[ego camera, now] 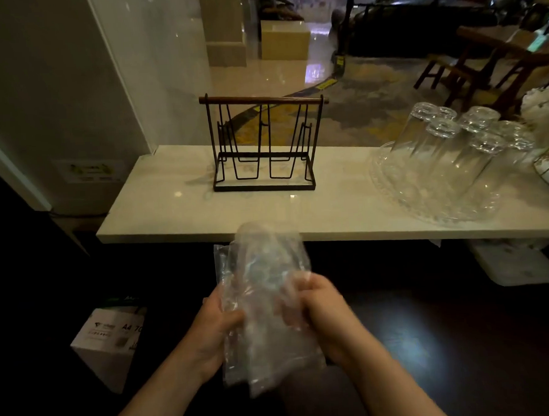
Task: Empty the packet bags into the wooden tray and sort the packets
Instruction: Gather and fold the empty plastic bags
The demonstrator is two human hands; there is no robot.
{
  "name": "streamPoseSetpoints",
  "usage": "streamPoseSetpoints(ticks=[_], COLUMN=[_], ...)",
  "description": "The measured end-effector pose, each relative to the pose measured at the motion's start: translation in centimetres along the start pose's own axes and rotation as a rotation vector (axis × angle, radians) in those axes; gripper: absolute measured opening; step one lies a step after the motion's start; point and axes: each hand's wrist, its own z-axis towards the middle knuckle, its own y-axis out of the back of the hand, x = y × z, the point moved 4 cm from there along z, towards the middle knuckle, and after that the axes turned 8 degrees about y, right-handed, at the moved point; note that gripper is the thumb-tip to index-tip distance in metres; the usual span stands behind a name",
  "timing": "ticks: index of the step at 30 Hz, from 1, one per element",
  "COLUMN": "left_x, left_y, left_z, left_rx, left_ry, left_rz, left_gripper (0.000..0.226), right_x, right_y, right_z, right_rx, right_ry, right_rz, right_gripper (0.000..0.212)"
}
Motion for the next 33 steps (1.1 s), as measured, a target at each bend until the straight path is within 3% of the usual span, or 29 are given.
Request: streamPoseSetpoints(ticks=[2, 4, 6, 10, 14, 17, 20, 23, 26, 28, 31, 33], left_x=[-0.2, -0.4, -0.2, 0.2, 0.2, -0.1, -0.4, -0.6, -1.0, -0.9, -0.6, -1.2], left_y=[-0.4, -0.1, 0.5, 0.8, 0.2, -0.2, -0.4, -0.5, -0.6, -0.9, 0.2, 0.7], left_z=[-0.2, -0.3, -0.2, -0.3, -0.5, -0.5, -0.4, -0.4, -1.0, -1.1, -0.6, -0.5], left_rx=[0.0, -0.028, -0.051, -0.029, 0.003, 0.027, 0.009, -0.013, 0.063, 0.104, -0.087, -0.116], left_ry=[-0.005, -0.019, -0.021, -0.01, -0.022, -0.037, -0.029, 0.01, 0.071, 0.076, -0.001, -0.019], left_rz=[-0.011, -0.038, -0.066, -0.099, -0.155, -0.163, -0.162, -0.199, -0.149, -0.029, 0.105, 0.059], left_gripper=[0.068, 0.065, 0.071, 0.084, 0.067, 0.082, 0.073, 0.048, 0.055, 0.052, 0.052, 0.05], right_x=[-1.4, -1.6, -1.6, -1.2, -1.5, -2.3, -2.9, -2.6, -1.3, -0.7, -0.8, -1.0], right_y=[0.0, 0.4, 0.6, 0.8, 2.0, 1.9, 1.2, 0.9, 2.0, 2.2, 1.5, 1.5], right_z=[0.2, 0.1, -0.1, -0.2, 0.2, 0.7, 0.7, 0.6, 0.4, 0.3, 0.6, 1.0], right_rx=[-0.096, -0.18, -0.201, -0.22, -0.359, -0.225, -0.155, -0.231, -0.41, -0.433, -0.315, -0.212], right_ry=[-0.03, -0.026, 0.012, 0.142, 0.219, 0.129, 0.032, 0.023, 0.158, 0.254, 0.275, 0.167], right_rz=[-0.174, -0.133, -0.059, -0.177, -0.406, -0.214, -0.087, -0.084, -0.32, -0.449, -0.428, -0.279], right_gripper=[0.035, 0.029, 0.015, 0.021, 0.022, 0.02, 0.023, 0.047, 0.059, 0.061, 0.061, 0.061])
